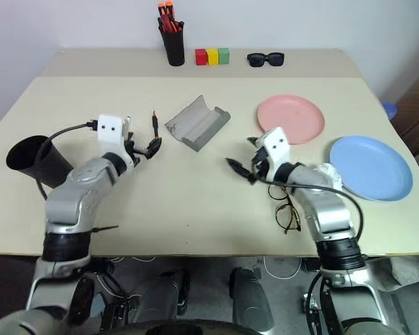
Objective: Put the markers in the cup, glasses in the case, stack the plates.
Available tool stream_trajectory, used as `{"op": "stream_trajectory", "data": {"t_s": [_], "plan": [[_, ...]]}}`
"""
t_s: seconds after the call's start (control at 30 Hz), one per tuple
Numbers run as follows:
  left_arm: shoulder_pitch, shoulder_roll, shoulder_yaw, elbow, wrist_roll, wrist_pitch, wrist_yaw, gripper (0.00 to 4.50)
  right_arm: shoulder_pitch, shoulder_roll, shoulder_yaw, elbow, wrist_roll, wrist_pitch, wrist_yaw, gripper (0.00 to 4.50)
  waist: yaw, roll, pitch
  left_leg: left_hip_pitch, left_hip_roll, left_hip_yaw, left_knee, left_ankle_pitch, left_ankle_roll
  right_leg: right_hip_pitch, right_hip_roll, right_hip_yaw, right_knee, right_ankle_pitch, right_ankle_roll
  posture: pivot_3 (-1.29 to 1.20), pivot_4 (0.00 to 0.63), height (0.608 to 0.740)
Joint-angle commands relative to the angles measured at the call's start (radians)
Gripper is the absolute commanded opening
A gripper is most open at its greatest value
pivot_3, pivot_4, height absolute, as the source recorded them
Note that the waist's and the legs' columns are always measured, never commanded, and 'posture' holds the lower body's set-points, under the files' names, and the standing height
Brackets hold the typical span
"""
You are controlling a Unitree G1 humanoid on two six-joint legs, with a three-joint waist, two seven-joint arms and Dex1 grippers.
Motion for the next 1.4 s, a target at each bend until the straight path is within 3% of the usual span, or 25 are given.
{"op": "stream_trajectory", "data": {"t_s": [0.03, 0.37, 0.63, 0.73, 0.97, 1.13, 1.4], "plan": [[-0.163, -0.04, 0.044, 0.133, 0.037, 0.08, 0.121, 4.47, 0.021, 0.034, 0.03, -0.087, -0.017, 0.005, -0.039, 4.5, 0.0, 0.0, 0.0, 0.0, 0.0, 0.0, 0.0, 0.0, 0.0, 0.0, 0.0, 0.0, 0.0, 0.0, 0.0, 0.0, 0.15, 0.74], [-0.505, -0.116, 0.157, 0.679, 0.059, 0.146, 0.322, 4.47, 0.051, 0.159, 0.14, -0.155, -0.078, 0.024, -0.137, 4.5, -0.006, 0.0, 0.0, 0.0, 0.0, -0.001, -0.002, 0.0, -0.001, -0.001, 0.001, -0.001, 0.001, 0.0, 0.0, 0.0, 0.15, 0.74], [-0.573, -0.12, 0.146, 0.842, 0.082, 0.119, 0.342, 4.47, 0.091, 0.164, 0.138, -0.202, -0.088, 0.039, -0.164, 4.5, -0.003, 0.0, 0.0, 0.0, -0.001, -0.001, -0.001, 0.001, -0.001, -0.001, 0.0, -0.001, 0.001, 0.0, 0.001, 0.0, 0.15, 0.74], [-0.579, -0.118, 0.148, 0.858, 0.088, 0.127, 0.359, 3.72, 0.083, 0.165, 0.142, -0.195, -0.091, 0.037, -0.162, 4.5, -0.004, 0.0, 0.0, 0.001, -0.001, -0.001, -0.002, 0.001, -0.002, -0.001, 0.0, -0.001, 0.001, 0.0, 0.001, 0.0, 0.15, 0.74], [-0.57, -0.114, 0.144, 0.846, 0.112, 0.14, 0.388, 0.19, 0.057, 0.171, 0.145, -0.177, -0.092, 0.035, -0.154, 4.5, -0.004, 0.0, 0.0, 0.001, -0.001, -0.001, -0.001, 0.001, -0.002, -0.001, 0.0, -0.001, 0.001, 0.0, 0.001, 0.0, 0.15, 0.74], [-0.532, -0.129, 0.175, 0.748, 0.098, 0.021, 0.397, 0.04, 0.043, 0.177, 0.149, -0.167, -0.094, 0.031, -0.145, 4.5, -0.004, 0.0, 0.0, 0.001, -0.001, -0.001, -0.002, 0.001, -0.002, -0.001, 0.0, -0.001, 0.001, 0.001, 0.001, 0.0, 0.15, 0.74], [-0.331, -0.14, 0.13, 0.344, 0.145, -0.48, 0.338, 0.04, 0.018, 0.188, 0.145, -0.142, -0.094, 0.025, -0.14, 4.5, -0.002, 0.0, 0.0, 0.0, 0.0, -0.001, -0.003, 0.002, -0.003, -0.002, 0.0, 0.0, 0.001, 0.001, 0.0, 0.0, 0.15, 0.74]]}}
